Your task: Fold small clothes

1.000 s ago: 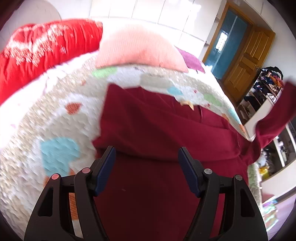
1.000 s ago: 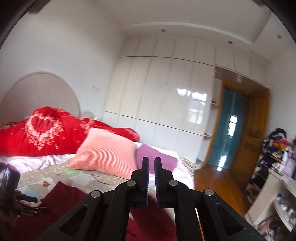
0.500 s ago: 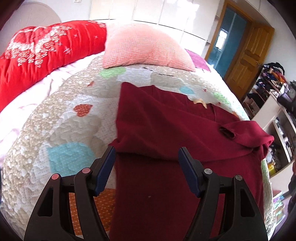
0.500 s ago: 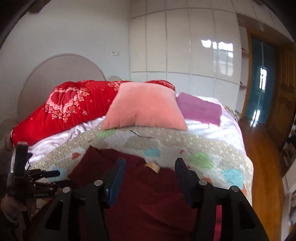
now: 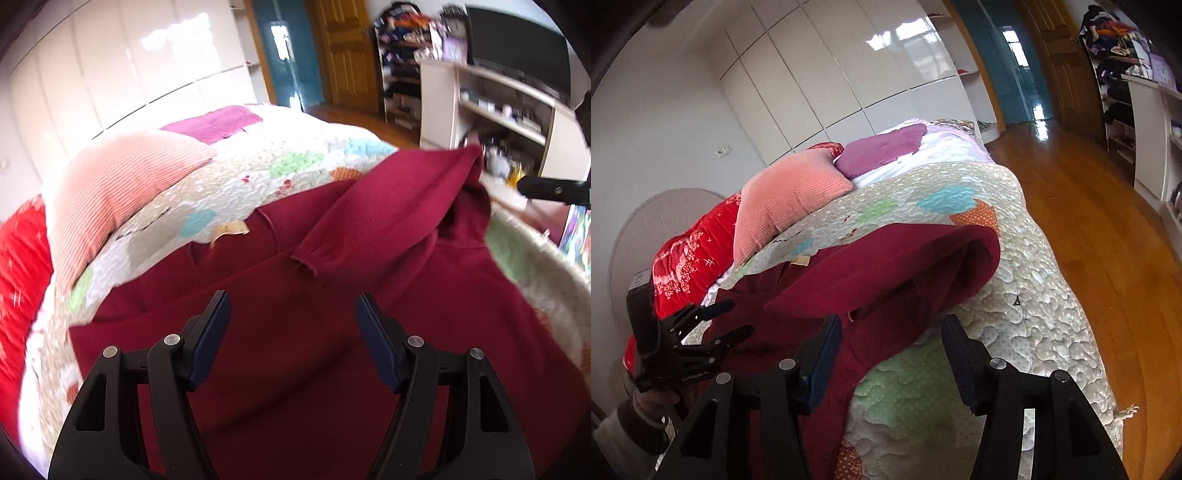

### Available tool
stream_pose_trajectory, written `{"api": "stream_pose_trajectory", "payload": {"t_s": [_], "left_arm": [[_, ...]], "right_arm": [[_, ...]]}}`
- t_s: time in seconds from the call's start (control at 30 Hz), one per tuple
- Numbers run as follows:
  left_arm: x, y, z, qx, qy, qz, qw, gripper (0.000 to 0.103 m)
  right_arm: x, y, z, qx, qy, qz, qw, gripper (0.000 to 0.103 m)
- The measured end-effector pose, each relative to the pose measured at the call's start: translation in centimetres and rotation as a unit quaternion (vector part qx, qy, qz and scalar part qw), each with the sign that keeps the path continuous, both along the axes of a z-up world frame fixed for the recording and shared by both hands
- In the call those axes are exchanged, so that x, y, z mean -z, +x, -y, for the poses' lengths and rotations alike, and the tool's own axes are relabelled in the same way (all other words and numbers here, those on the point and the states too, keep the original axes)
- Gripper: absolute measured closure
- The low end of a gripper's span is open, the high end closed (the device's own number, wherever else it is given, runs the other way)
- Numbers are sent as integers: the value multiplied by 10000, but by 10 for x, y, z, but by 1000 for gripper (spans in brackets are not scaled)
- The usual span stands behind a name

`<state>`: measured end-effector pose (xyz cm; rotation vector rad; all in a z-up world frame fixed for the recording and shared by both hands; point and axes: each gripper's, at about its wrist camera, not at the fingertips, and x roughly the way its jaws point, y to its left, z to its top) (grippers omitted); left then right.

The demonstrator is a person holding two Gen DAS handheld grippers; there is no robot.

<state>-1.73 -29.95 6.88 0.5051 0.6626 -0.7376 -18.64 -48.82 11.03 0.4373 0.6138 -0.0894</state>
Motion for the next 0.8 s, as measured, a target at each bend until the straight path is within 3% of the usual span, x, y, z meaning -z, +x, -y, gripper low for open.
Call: {"api": "stream_pose_trajectory", "payload": {"t_s": [0.27,0.3,0.33,0.37,0.5,0.6,0.7,0.8], "left_arm": [[17,9,58,658,622,480,9947,36],[15,11,60,727,533,371,9952,52],[12,16,62,778,390,47,9962,81],[8,20,62,742,315,-167,9966,95],[-36,29,45,545,-416,-808,9944,96],[-77,36,16,233,-1124,-1315,9847,96],[-107,35,-21,-51,-1537,-1540,9760,96],[-132,25,-61,-223,-1763,-1445,9734,96]], "right_arm": [[12,3,18,205,284,176,9992,49],[12,3,18,197,281,198,9992,49],[12,3,18,196,268,209,9992,49],[11,3,18,190,255,219,9993,49],[2,7,13,143,64,236,9996,49],[-10,15,5,42,-157,293,9994,49],[-16,33,-6,-13,-400,207,9990,49],[-20,63,-20,-249,-470,117,9985,49]]}}
